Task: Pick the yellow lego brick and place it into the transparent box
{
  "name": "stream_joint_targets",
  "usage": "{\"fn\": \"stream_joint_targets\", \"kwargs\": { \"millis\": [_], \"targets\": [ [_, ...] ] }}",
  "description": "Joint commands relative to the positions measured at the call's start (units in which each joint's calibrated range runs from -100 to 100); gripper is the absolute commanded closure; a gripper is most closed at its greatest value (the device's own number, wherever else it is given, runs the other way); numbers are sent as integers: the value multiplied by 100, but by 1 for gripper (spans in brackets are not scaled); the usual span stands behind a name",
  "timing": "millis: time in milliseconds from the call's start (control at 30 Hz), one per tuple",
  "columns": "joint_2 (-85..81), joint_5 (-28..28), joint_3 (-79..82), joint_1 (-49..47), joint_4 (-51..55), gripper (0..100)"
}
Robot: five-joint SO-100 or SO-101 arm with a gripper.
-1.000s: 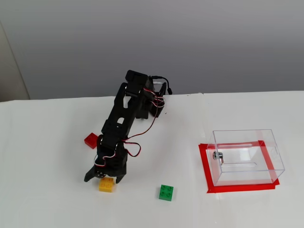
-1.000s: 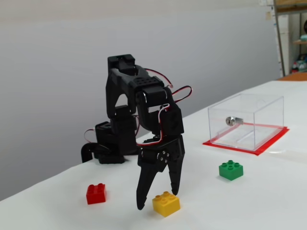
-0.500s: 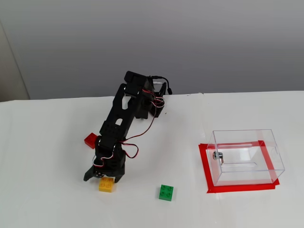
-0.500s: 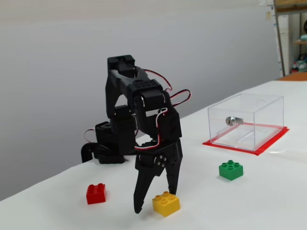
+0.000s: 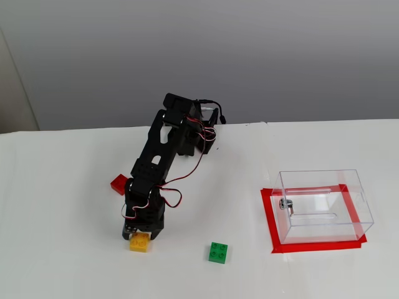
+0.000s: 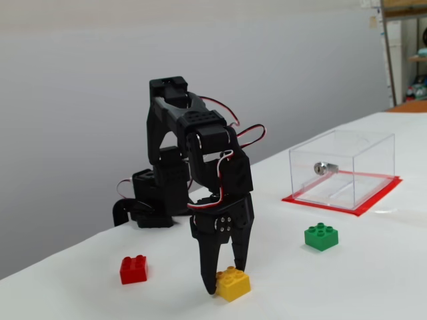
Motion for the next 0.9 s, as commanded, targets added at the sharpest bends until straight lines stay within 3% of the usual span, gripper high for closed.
{"fn": "stream_joint_targets", "kwargs": {
  "millis": [0,200,867],
  "targets": [
    [-102,-16,-63,5,26,82],
    [-111,-16,-63,-3,34,88],
    [-747,-16,-27,-180,43,87]
  ]
}}
